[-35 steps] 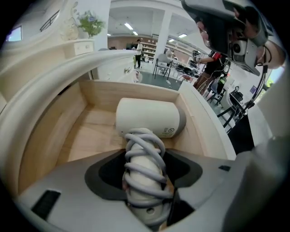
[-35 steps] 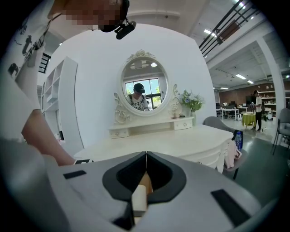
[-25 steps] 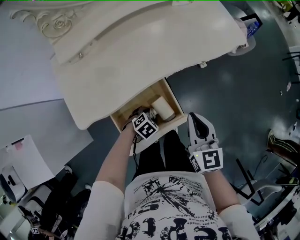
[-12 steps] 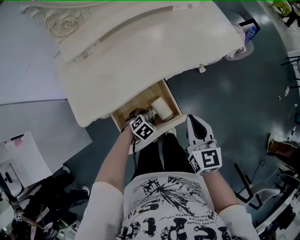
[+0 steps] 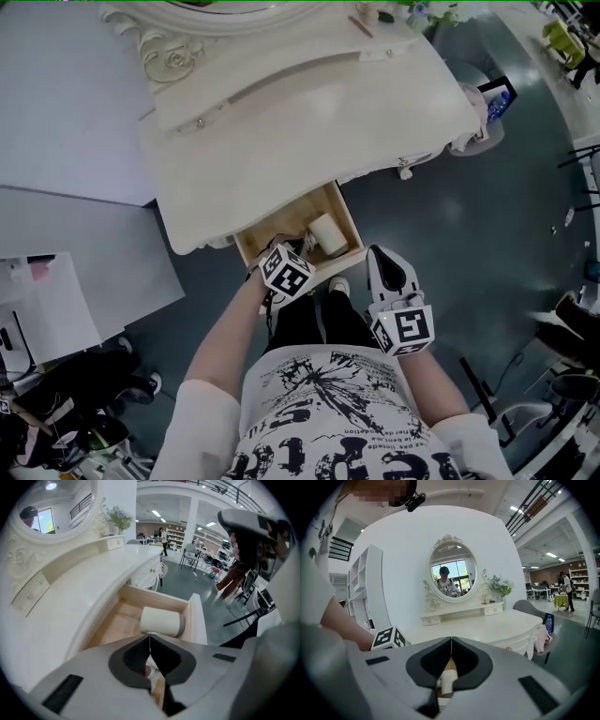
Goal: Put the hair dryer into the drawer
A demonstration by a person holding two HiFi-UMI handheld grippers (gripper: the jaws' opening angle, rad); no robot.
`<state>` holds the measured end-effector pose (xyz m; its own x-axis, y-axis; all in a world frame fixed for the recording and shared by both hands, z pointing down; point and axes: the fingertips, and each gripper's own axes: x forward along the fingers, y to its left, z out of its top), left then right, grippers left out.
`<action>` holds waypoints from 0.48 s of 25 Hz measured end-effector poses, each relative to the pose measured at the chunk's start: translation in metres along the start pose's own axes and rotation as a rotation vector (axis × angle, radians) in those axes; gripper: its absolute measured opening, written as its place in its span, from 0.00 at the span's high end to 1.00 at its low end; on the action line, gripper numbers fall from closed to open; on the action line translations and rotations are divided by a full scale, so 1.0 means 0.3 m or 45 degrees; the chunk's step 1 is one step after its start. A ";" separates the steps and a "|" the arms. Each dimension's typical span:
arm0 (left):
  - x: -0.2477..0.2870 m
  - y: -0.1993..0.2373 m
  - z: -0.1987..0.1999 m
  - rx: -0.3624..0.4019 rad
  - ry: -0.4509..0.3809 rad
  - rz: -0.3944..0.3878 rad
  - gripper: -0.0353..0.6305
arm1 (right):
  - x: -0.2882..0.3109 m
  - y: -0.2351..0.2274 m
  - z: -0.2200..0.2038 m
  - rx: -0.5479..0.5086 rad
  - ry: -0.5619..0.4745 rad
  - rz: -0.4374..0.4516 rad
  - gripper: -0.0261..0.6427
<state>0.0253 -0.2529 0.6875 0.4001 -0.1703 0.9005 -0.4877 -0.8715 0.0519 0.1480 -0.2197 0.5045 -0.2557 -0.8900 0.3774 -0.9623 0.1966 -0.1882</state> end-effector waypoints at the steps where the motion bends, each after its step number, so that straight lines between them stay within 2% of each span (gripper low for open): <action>1: -0.028 0.003 0.020 -0.010 -0.025 0.009 0.91 | -0.003 0.008 0.017 -0.005 -0.012 0.005 0.94; 5: -0.173 0.017 0.129 -0.044 -0.201 0.074 0.92 | -0.011 0.034 0.080 -0.012 -0.038 0.024 0.94; 12: -0.525 0.056 0.319 -0.113 -0.673 0.289 0.92 | 0.000 0.094 0.171 -0.107 -0.076 0.108 0.94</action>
<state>0.0284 -0.2849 0.5053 0.6000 -0.5744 0.5568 -0.6603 -0.7486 -0.0607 0.1257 -0.2352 0.4525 -0.3326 -0.8913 0.3080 -0.9426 0.3037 -0.1392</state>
